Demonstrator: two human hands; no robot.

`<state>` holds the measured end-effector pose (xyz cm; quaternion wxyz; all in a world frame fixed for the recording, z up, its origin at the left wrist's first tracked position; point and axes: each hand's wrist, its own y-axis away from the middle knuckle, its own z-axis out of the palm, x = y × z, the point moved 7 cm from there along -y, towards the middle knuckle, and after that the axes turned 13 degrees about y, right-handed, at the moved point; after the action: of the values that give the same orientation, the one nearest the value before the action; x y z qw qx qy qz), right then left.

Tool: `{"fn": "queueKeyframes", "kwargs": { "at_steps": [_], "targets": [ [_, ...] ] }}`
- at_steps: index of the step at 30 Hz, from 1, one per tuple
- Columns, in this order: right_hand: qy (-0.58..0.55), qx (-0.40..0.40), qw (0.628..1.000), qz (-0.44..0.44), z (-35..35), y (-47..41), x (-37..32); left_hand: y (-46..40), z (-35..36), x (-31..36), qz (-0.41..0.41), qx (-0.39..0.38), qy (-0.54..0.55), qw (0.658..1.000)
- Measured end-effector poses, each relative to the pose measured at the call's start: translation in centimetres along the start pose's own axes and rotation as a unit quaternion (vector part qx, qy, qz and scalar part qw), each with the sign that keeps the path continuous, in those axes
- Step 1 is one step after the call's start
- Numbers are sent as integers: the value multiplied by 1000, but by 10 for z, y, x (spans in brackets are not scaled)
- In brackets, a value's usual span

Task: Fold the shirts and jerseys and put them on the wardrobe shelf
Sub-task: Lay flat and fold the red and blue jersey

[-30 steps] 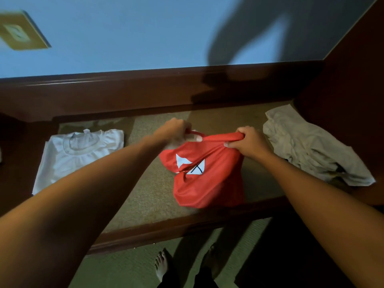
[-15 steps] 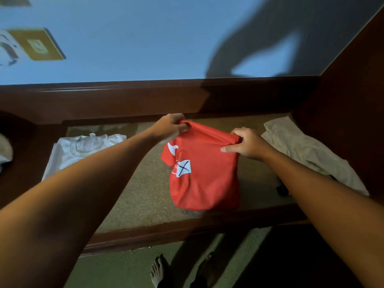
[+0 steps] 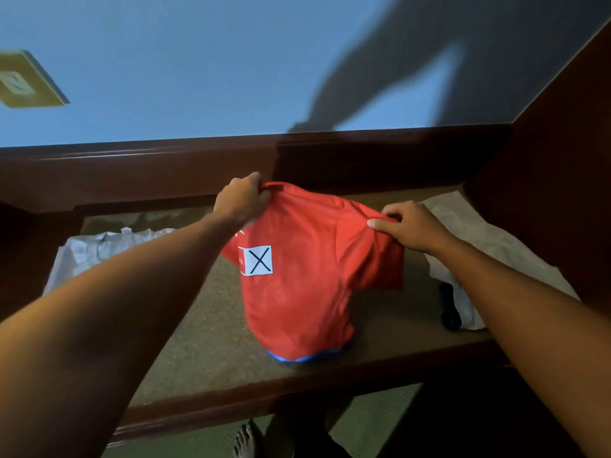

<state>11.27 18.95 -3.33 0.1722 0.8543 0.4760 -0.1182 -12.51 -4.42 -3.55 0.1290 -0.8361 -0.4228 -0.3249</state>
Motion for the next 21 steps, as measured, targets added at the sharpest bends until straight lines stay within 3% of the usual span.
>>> {"fn": "queueKeyframes", "kwargs": {
  "at_steps": [3,7,10,13,16,18,21],
  "targets": [
    [1,-1,999,36,11,-25,36,-21,39,7,-8,-24,-44,999],
    [42,-19,996,83,33,-54,87,-48,82,15,12,2,-166,986],
    [78,-10,991,110,45,-76,118,-64,115,14,-66,-16,-108,992],
    [119,29,980,157,42,-96,143,-78,137,23,-124,19,-36,991],
    [28,74,989,121,48,-116,152,-89,152,23,-181,68,89,977],
    [-47,27,995,78,69,-126,158,-92,171,23,-181,53,161,969],
    [6,-37,992,117,101,-128,186,-79,210,29,-122,-35,123,984]
  ]
}}
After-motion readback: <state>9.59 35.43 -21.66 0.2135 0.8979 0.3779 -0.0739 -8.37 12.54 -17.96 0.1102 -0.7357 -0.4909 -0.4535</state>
